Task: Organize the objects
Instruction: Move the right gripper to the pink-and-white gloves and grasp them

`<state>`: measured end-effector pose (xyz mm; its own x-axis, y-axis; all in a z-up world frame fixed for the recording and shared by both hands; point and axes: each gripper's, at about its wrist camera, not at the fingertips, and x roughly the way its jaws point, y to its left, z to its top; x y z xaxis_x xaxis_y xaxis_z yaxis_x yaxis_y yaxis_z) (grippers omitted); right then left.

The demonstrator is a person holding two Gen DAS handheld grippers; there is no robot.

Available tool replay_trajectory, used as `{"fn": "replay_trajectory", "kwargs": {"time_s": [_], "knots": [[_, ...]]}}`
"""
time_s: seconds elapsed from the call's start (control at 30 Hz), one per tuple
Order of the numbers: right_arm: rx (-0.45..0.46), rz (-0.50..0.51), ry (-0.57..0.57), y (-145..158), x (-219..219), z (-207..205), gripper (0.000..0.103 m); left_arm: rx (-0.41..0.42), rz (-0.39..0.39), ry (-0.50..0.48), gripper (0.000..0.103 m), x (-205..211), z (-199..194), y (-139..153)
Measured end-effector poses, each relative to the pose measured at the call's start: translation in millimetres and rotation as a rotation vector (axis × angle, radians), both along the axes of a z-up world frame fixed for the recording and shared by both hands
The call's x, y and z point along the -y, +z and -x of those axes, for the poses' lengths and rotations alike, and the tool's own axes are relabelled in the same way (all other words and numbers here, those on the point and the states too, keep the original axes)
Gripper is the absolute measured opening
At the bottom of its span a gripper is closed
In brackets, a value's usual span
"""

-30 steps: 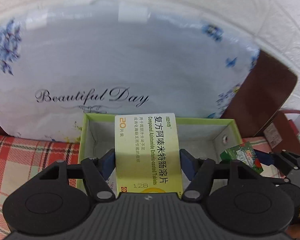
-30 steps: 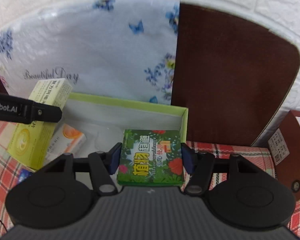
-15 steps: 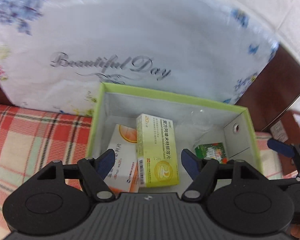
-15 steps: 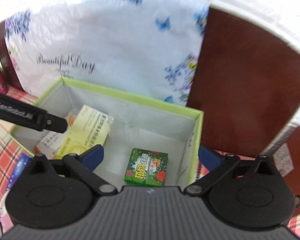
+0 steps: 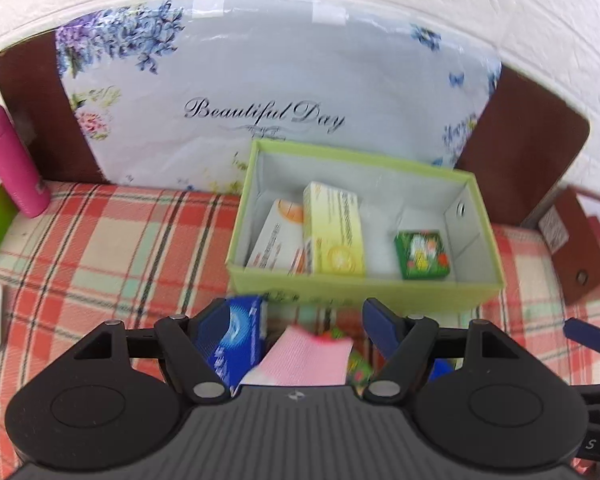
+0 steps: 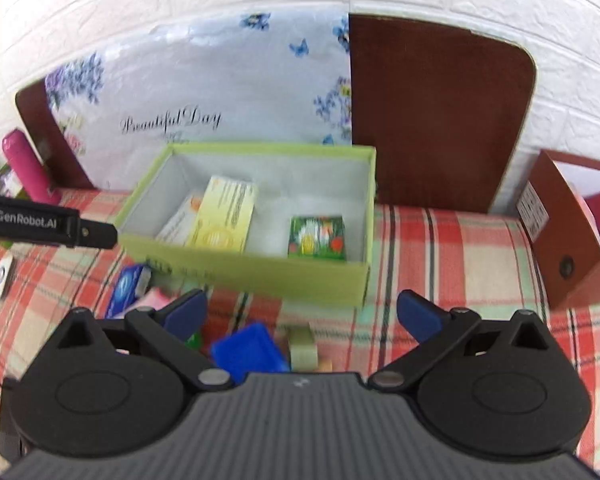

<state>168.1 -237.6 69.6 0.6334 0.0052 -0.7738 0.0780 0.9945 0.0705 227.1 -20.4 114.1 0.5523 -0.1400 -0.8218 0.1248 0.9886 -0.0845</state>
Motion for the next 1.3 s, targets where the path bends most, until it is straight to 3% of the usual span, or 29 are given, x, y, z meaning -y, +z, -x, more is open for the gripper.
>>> {"fn": "replay_trajectory", "kwargs": {"time_s": [0.3, 0.57, 0.87, 1.03, 1.2, 1.23, 1.27, 1.3], "knots": [[-0.017, -0.039, -0.029, -10.4, 0.8, 44.6, 0.103, -0.025, -0.057, -0.001, 0.076, -10.9, 37.3, -7.7], [-0.065, -0.106, 0.05, -33.9, -5.6, 63.9, 0.103, -0.101, -0.12, 0.011, 0.076, -26.5, 73.0, -46.5], [-0.148, -0.129, 0.203, -74.7, -46.7, 66.3, 0.103, -0.146, -0.066, 0.059, 0.076, -49.7, 116.5, -81.4], [-0.14, -0.107, 0.304, -81.0, -93.3, 48.5, 0.103, -0.145, -0.022, 0.118, 0.076, -75.2, 102.4, -81.2], [-0.164, -0.04, 0.369, -92.1, -134.4, 19.7, 0.103, -0.139, 0.023, 0.117, 0.076, -94.1, 91.9, -81.1], [-0.185, -0.017, 0.368, -96.3, -140.7, 16.1, 0.096, -0.144, 0.03, 0.113, 0.076, -95.9, 90.0, -82.9], [-0.21, 0.001, 0.365, -100.6, -145.2, 14.0, 0.066, -0.15, 0.037, 0.106, 0.076, -98.5, 86.3, -84.9], [-0.231, 0.017, 0.365, -102.8, -147.2, 14.3, 0.043, -0.152, 0.044, 0.099, 0.076, -99.9, 83.6, -86.5]]}}
